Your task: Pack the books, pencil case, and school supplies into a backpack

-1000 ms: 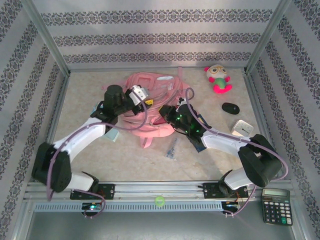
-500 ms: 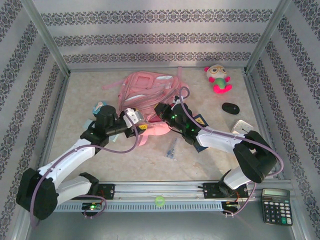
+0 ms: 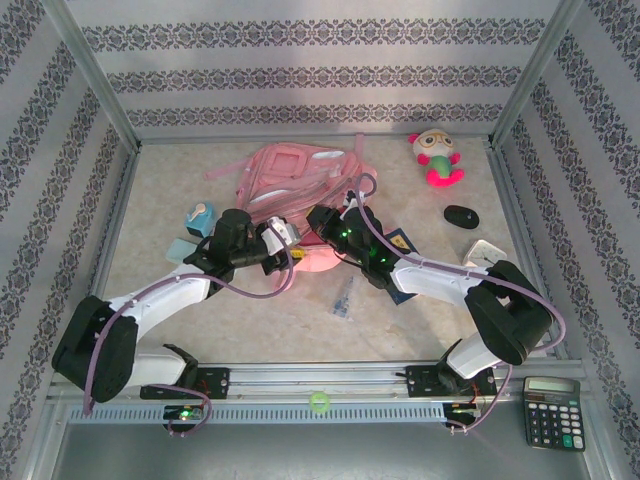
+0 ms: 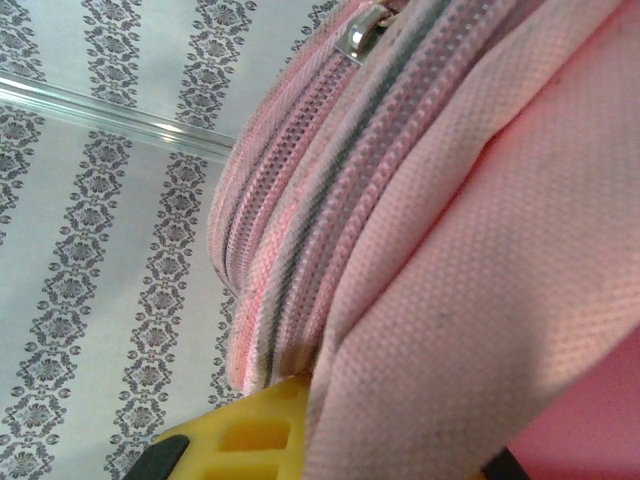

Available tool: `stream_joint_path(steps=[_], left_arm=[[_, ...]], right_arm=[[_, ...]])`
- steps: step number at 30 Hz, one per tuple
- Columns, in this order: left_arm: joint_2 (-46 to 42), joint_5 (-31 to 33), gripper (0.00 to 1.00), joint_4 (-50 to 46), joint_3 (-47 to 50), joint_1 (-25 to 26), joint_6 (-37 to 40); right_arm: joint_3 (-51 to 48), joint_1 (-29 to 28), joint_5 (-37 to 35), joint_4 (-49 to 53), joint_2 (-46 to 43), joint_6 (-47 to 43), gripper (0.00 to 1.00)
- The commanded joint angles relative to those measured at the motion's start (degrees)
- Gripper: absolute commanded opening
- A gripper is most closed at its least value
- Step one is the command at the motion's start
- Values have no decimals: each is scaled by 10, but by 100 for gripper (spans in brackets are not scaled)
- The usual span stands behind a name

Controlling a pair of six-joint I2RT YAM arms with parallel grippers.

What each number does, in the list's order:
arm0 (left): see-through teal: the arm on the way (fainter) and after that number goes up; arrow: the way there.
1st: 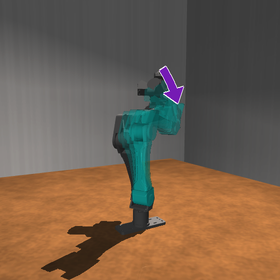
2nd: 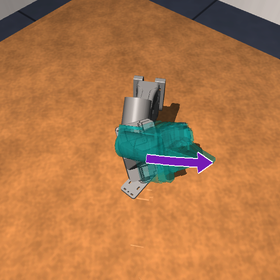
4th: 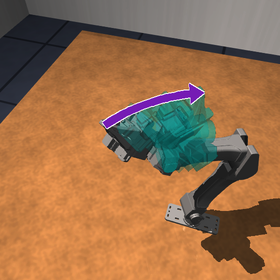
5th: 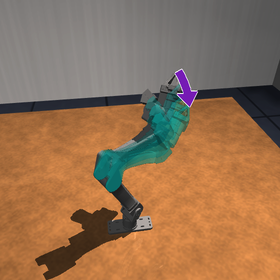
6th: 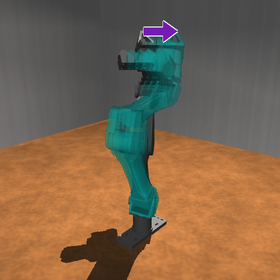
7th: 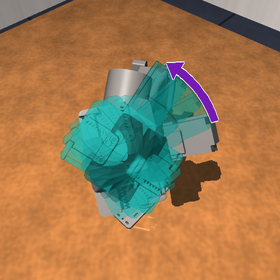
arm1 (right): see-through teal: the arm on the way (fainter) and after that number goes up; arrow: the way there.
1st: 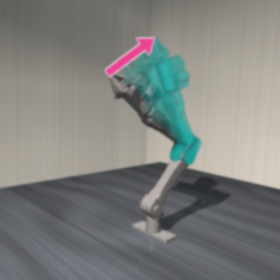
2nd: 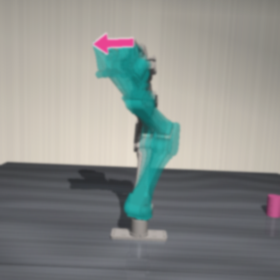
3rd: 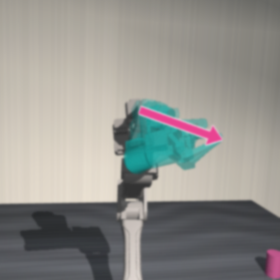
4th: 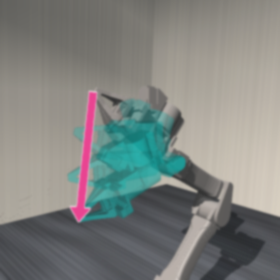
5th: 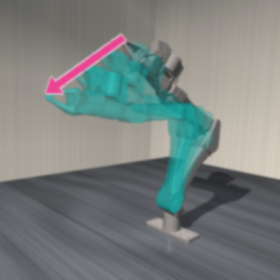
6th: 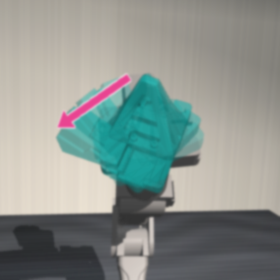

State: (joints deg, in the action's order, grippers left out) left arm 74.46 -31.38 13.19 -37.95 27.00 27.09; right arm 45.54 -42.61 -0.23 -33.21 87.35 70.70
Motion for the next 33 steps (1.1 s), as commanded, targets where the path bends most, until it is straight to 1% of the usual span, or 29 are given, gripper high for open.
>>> stream_joint_path(steps=[1, 3, 7, 13, 17, 19, 24, 28, 33], left_arm=[[-1, -16, 36, 61, -17, 13, -16], [-8, -17, 25, 62, -12, 14, -18], [-29, -11, 16, 53, -2, 14, -22], [-62, 11, 4, 44, 17, 14, -45], [-84, 43, 2, 47, 31, 14, -75], [-98, 79, 0, 47, 40, 14, -93], [-133, 191, 0, 59, 64, 14, -136], [-149, 276, 0, 79, 81, 13, -163], [-138, 341, 0, 110, 89, 11, -176]], right_arm=[[30, -11, -5, -56, -4, -17, 0], [30, -10, -7, -55, -6, -20, 0], [27, -8, -11, -50, -9, -21, 0], [21, -2, -14, -49, -15, -21, 0], [12, 5, -17, -47, -26, -24, 0], [5, 9, -16, -47, -34, -24, 0], [-12, 24, 8, -50, -55, -31, 0], [-20, 43, 68, -63, -71, -40, 0], [-24, 70, 156, -76, -87, -40, 0]])
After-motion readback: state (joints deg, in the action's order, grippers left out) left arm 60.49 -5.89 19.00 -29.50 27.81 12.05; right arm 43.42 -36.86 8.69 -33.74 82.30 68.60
